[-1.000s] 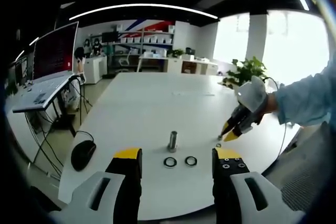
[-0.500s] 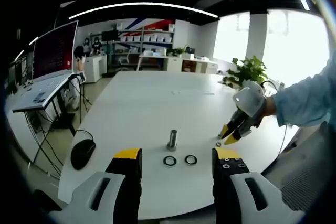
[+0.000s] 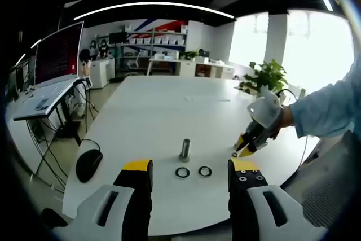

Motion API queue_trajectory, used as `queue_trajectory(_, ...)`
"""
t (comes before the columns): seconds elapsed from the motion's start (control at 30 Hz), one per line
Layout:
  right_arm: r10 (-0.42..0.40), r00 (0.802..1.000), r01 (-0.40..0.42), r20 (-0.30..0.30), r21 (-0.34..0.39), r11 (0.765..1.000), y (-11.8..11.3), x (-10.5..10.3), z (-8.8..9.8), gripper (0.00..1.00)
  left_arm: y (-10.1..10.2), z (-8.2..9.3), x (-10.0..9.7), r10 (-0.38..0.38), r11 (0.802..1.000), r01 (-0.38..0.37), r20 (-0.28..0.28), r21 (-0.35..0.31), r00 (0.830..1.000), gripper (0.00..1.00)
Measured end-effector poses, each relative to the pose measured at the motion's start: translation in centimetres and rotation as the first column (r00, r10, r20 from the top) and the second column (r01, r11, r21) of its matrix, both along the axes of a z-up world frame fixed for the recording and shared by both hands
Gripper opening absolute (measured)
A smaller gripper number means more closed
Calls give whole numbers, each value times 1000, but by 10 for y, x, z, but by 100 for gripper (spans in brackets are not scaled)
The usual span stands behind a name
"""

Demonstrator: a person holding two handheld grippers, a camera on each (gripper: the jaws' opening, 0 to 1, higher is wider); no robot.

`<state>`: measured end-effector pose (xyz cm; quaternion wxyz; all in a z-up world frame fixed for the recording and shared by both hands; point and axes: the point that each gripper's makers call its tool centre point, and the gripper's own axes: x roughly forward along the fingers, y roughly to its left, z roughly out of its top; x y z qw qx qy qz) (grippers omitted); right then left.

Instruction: Place the washer onto the threaded stud by aligning its center hole with the stud, sliding it down to the base, and recovering from edge contact or off-axis alignment until the washer reaches the visible bottom stop.

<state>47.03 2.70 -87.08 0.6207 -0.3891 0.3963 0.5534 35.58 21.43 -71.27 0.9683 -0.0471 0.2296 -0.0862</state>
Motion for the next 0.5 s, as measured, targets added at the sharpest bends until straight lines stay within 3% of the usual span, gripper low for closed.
queue_trajectory(0.5, -5, 1000, 5, -10, -8, 1000, 2, 1, -6, 15, 1, 0, 0, 2, 1000, -2, 0, 0, 1000, 52)
